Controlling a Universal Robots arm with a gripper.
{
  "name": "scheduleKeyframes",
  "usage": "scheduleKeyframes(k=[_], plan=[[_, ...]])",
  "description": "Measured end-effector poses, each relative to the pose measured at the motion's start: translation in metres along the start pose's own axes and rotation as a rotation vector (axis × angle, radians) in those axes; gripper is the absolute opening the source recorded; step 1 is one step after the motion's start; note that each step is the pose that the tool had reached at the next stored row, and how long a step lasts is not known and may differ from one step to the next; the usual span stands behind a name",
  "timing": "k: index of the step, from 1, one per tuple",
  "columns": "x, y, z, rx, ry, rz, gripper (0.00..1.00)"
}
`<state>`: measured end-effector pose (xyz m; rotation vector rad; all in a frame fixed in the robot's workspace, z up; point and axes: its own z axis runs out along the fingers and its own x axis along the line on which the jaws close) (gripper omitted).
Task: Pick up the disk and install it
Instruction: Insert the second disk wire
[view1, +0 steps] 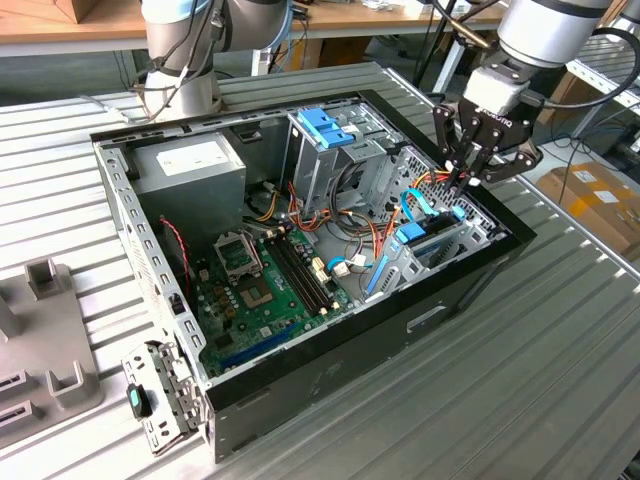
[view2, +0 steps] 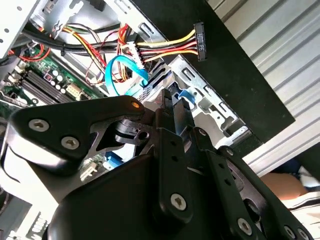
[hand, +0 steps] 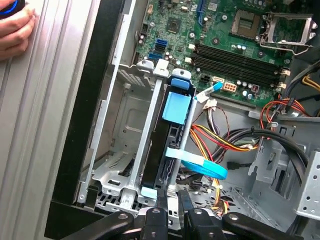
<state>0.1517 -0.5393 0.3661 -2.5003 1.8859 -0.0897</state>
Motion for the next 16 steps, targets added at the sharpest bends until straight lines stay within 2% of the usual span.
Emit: scheduleKeyframes(k=[5, 16], plan=[[-0.0001, -0.0004, 0.0001, 0.0029, -0.003, -0.072, 0.24], [-0.0001, -0.0004, 0.0001, 0.0033, -0.0035, -0.081, 0.24]])
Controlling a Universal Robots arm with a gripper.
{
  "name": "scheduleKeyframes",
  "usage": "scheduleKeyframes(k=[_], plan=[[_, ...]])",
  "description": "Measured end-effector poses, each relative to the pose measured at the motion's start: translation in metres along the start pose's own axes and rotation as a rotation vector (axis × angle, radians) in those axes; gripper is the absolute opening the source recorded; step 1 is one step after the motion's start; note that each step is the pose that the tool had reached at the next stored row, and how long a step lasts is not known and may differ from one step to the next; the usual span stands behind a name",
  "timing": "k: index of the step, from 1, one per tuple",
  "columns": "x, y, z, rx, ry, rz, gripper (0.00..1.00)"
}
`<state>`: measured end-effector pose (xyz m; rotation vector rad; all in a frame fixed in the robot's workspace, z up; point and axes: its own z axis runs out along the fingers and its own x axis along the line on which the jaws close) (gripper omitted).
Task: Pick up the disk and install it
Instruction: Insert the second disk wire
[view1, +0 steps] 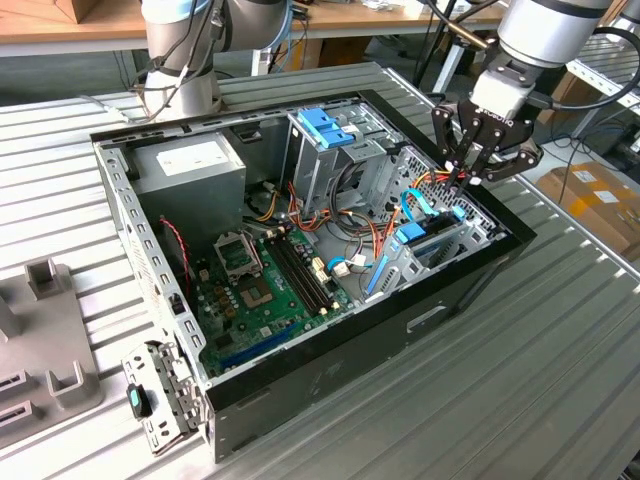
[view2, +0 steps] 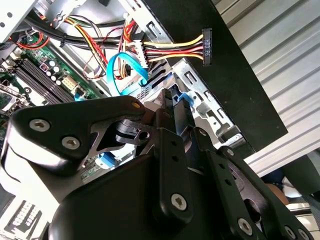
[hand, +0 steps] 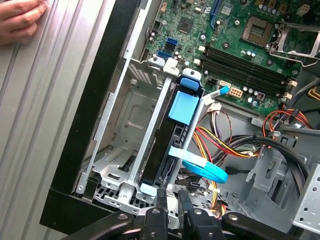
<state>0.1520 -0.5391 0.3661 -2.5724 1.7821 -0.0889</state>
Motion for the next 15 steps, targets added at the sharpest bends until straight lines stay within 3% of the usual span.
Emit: scheduleKeyframes(k=[3, 6, 15], plan=[[0.0, 0.0, 0.0, 0.0009, -0.0008, -0.022, 0.24], [0.0, 0.0, 0.0, 0.0036, -0.0036, -0.087, 0.24], [0.0, 0.0, 0.0, 0.0095, -0.0097, -0.235, 0.24]])
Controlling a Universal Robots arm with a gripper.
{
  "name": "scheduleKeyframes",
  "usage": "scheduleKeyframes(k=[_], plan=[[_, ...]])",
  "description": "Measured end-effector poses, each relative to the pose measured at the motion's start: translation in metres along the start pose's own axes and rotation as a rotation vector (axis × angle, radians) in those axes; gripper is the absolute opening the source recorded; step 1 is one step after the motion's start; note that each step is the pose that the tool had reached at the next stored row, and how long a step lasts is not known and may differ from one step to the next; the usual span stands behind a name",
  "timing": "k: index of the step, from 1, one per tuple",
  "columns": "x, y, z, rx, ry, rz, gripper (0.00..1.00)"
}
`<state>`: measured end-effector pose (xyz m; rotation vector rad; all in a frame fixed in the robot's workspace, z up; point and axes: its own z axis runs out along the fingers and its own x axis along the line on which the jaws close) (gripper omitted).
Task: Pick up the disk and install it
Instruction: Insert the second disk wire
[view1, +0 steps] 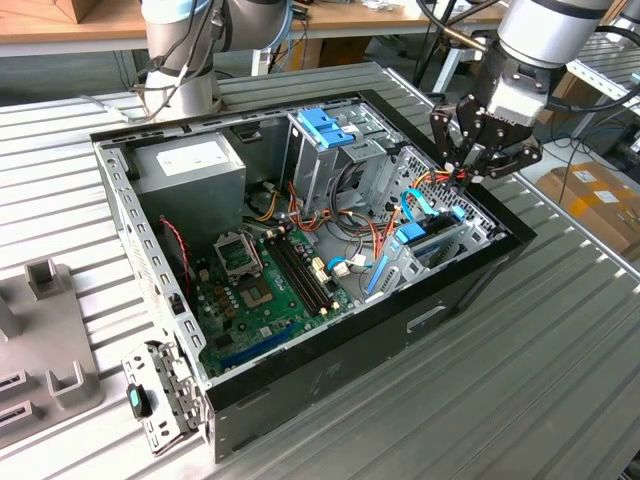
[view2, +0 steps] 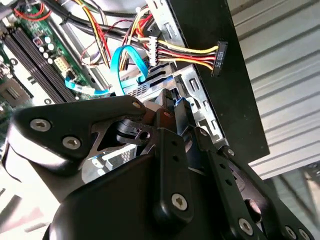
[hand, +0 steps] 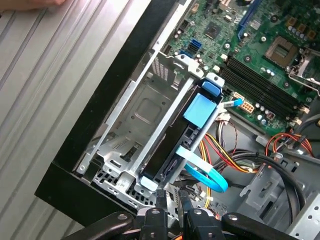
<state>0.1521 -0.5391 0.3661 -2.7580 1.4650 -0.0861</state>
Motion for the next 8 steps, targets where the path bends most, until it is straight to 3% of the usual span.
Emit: scheduleKeyframes(k=[3, 8], plan=[[0.0, 0.0, 0.0001, 0.0023, -0.0024, -0.056, 0.24], [0.0, 0.0, 0.0, 0.0023, -0.0024, -0.057, 0.24]])
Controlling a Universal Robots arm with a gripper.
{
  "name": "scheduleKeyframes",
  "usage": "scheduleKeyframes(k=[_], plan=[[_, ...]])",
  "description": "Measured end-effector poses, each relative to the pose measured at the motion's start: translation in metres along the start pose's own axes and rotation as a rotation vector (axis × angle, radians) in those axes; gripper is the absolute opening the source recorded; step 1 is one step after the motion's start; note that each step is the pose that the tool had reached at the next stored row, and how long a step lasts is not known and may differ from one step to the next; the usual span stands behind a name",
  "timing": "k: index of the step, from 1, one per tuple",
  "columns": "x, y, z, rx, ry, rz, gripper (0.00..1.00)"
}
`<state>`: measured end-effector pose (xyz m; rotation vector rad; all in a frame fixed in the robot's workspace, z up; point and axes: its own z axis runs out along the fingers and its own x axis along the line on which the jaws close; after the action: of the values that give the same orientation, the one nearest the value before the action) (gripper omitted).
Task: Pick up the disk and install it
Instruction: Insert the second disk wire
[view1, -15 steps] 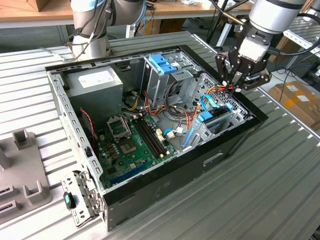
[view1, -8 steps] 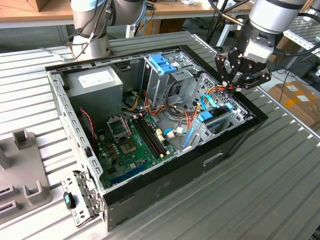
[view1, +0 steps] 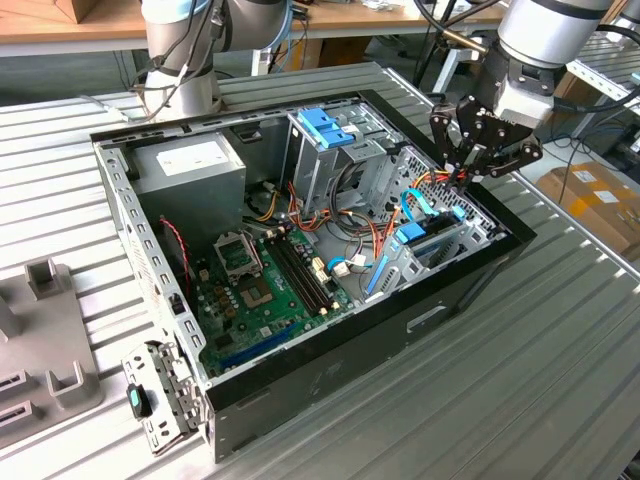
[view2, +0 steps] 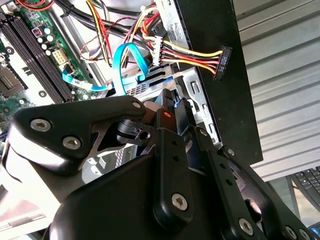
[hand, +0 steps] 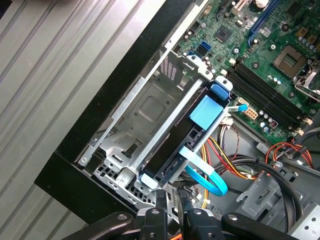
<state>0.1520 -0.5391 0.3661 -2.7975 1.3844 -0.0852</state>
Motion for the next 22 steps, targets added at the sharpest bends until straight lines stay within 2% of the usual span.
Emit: scheduleKeyframes(k=[9, 14, 18, 21, 22], plan=[[0.0001, -0.0002, 0.0, 0.0, 0.0, 0.0, 0.24], [0.0003, -0.0006, 0.0, 0.0009, -0.0009, -0.023, 0.24], [0.0004, -0.0006, 0.0, 0.0026, -0.0026, -0.066, 0.24], [0.0004, -0.0006, 0.0, 0.0045, -0.0046, -0.113, 0.24], [0.0004, -0.0006, 0.0001, 0.0057, -0.0058, -0.139, 0.24]])
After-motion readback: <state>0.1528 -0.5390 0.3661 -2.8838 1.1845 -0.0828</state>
